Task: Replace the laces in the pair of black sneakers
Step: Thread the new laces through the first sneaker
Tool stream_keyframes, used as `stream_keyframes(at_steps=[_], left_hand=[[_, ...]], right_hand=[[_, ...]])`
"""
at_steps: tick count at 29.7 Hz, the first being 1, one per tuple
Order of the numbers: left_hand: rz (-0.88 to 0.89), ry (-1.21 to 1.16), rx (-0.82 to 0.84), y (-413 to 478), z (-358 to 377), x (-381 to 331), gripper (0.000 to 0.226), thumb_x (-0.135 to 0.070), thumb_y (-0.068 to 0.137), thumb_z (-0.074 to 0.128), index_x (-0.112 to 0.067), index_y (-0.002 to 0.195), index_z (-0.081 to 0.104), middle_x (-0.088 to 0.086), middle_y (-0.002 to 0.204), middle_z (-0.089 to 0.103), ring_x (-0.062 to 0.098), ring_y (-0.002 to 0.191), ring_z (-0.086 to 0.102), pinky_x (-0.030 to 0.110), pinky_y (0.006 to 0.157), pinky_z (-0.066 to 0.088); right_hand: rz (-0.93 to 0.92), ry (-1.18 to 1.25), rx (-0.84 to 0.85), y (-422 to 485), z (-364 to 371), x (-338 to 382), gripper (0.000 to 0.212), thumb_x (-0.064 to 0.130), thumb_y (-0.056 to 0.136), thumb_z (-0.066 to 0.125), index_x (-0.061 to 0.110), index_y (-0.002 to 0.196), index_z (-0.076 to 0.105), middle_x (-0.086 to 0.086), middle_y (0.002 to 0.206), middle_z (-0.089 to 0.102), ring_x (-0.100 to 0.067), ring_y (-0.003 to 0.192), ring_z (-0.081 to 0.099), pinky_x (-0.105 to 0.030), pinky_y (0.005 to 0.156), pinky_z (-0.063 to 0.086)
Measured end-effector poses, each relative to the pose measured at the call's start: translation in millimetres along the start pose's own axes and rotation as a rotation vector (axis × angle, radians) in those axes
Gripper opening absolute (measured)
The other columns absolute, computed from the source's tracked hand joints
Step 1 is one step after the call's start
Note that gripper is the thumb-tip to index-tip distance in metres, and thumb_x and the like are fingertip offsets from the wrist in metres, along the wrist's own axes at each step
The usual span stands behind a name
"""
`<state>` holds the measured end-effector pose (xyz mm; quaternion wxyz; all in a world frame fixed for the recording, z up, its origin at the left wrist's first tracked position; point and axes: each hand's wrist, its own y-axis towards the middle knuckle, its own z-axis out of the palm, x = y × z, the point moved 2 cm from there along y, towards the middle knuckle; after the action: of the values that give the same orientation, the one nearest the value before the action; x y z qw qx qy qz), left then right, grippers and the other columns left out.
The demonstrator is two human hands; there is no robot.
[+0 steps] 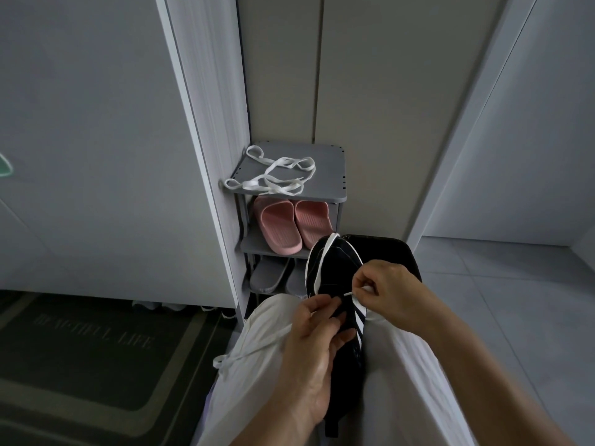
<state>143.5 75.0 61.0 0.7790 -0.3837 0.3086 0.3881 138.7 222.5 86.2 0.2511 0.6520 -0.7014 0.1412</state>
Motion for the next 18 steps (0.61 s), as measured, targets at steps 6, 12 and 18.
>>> stream_keyframes(at_steps=[6, 12, 18], left_hand=[[0.053, 0.065, 0.023, 0, 2, 5, 0.032, 0.009, 0.09, 0.043, -0.015, 0.108, 0.053, 0.0, 0.106, 0.067, 0.01, 0.086, 0.066, 0.024, 0.071, 0.054], [0.011, -0.077, 0.009, 3, 0, 7, 0.029, 0.012, 0.089, 0.043, -0.008, 0.107, 0.053, 0.008, 0.101, 0.07, 0.017, 0.083, 0.066, 0.027, 0.07, 0.053], [0.046, -0.031, 0.012, 1, 2, 10, 0.032, 0.01, 0.09, 0.04, -0.012, 0.109, 0.053, 0.001, 0.1, 0.071, 0.008, 0.08, 0.068, 0.026, 0.071, 0.051]], right_hand=[[-0.043, -0.032, 0.038, 5, -5, -1, 0.035, 0.009, 0.083, 0.059, 0.034, 0.063, 0.045, 0.015, 0.074, 0.05, -0.002, 0.069, 0.051, -0.008, 0.067, 0.039], [-0.019, 0.005, 0.026, 3, -12, -6, 0.034, 0.009, 0.083, 0.06, 0.034, 0.064, 0.048, 0.015, 0.072, 0.051, 0.011, 0.075, 0.05, -0.006, 0.066, 0.037], [-0.027, -0.03, 0.073, 3, -11, -2, 0.035, 0.009, 0.084, 0.058, 0.035, 0.063, 0.045, 0.015, 0.075, 0.05, 0.002, 0.068, 0.051, -0.007, 0.066, 0.038]])
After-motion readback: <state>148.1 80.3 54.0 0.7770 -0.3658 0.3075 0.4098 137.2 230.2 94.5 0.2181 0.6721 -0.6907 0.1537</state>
